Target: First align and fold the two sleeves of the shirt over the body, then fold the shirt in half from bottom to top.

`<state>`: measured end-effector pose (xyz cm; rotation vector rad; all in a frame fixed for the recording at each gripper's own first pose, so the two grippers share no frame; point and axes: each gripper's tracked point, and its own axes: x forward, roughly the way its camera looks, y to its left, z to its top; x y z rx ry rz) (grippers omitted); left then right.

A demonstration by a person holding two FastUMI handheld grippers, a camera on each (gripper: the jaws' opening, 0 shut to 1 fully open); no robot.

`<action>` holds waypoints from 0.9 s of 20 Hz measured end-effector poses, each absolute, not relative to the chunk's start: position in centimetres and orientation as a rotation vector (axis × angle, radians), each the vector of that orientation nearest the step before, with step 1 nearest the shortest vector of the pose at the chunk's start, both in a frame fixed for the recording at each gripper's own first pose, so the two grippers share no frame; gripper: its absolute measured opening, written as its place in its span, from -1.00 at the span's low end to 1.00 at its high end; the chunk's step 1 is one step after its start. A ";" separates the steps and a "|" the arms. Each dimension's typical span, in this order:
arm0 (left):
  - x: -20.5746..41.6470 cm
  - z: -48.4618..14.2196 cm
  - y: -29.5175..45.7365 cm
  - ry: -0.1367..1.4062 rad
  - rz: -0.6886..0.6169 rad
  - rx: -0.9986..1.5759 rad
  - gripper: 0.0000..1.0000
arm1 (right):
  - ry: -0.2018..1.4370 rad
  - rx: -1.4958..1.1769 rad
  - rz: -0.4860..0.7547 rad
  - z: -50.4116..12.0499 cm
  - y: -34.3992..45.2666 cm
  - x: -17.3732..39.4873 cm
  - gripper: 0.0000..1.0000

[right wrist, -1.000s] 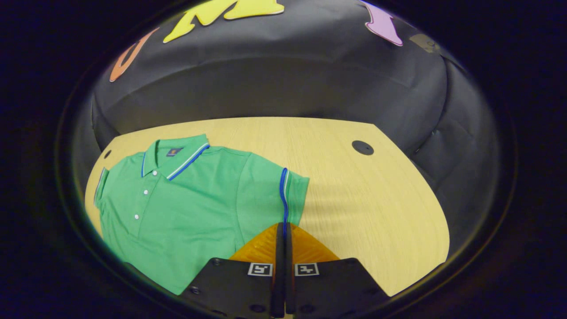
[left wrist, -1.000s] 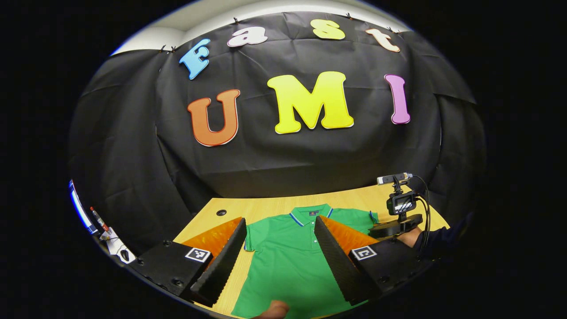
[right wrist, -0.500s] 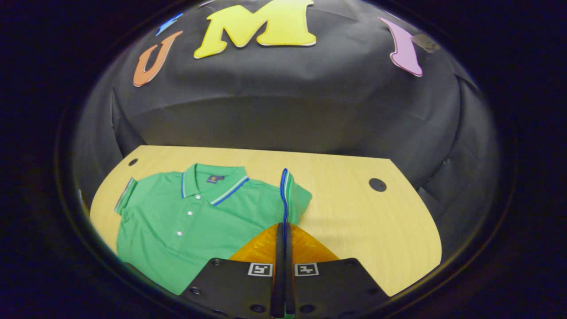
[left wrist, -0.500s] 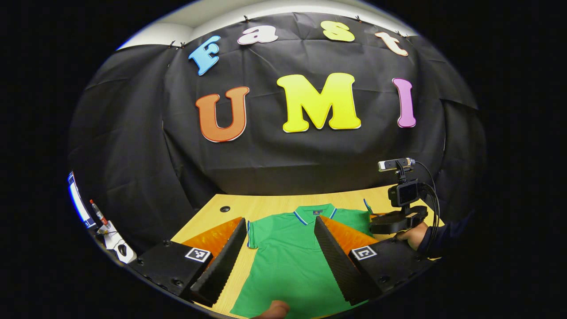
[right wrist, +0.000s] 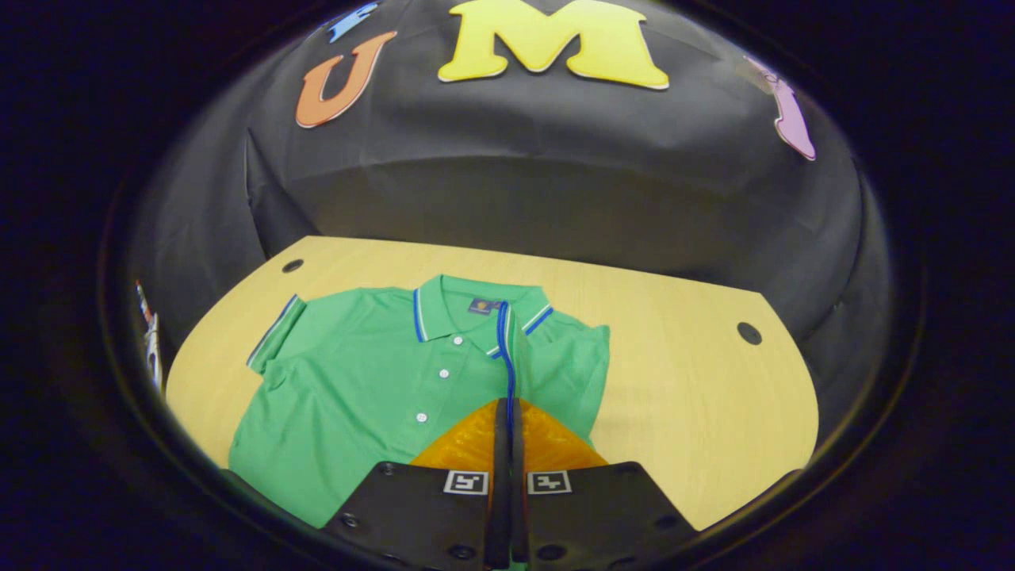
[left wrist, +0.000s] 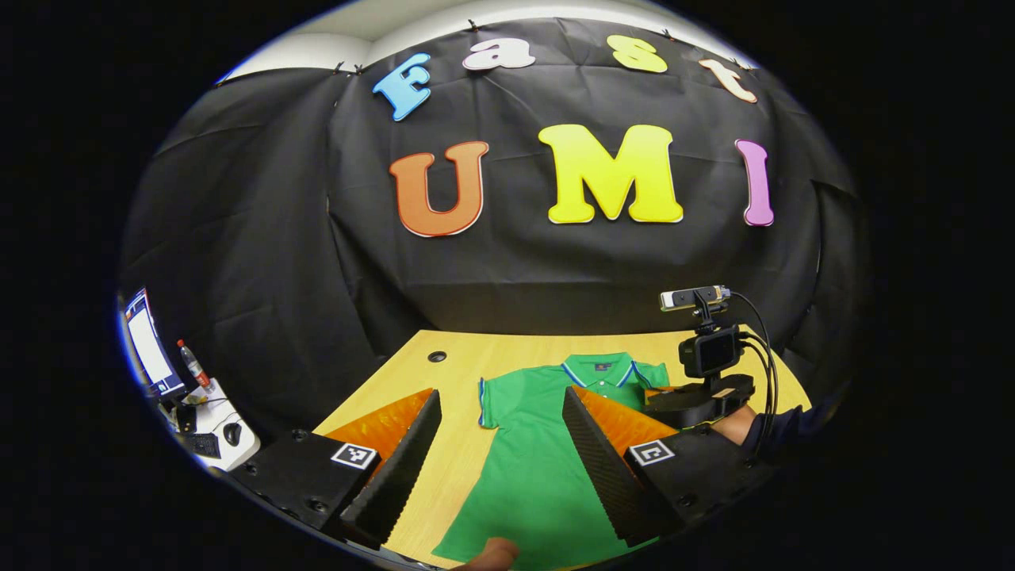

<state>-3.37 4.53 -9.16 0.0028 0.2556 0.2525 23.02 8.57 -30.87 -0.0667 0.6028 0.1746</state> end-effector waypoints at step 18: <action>-1.6 -12.4 13.5 0.314 0.300 -0.019 0.99 | 0.500 -0.028 0.208 -20.3 9.5 14.2 0.71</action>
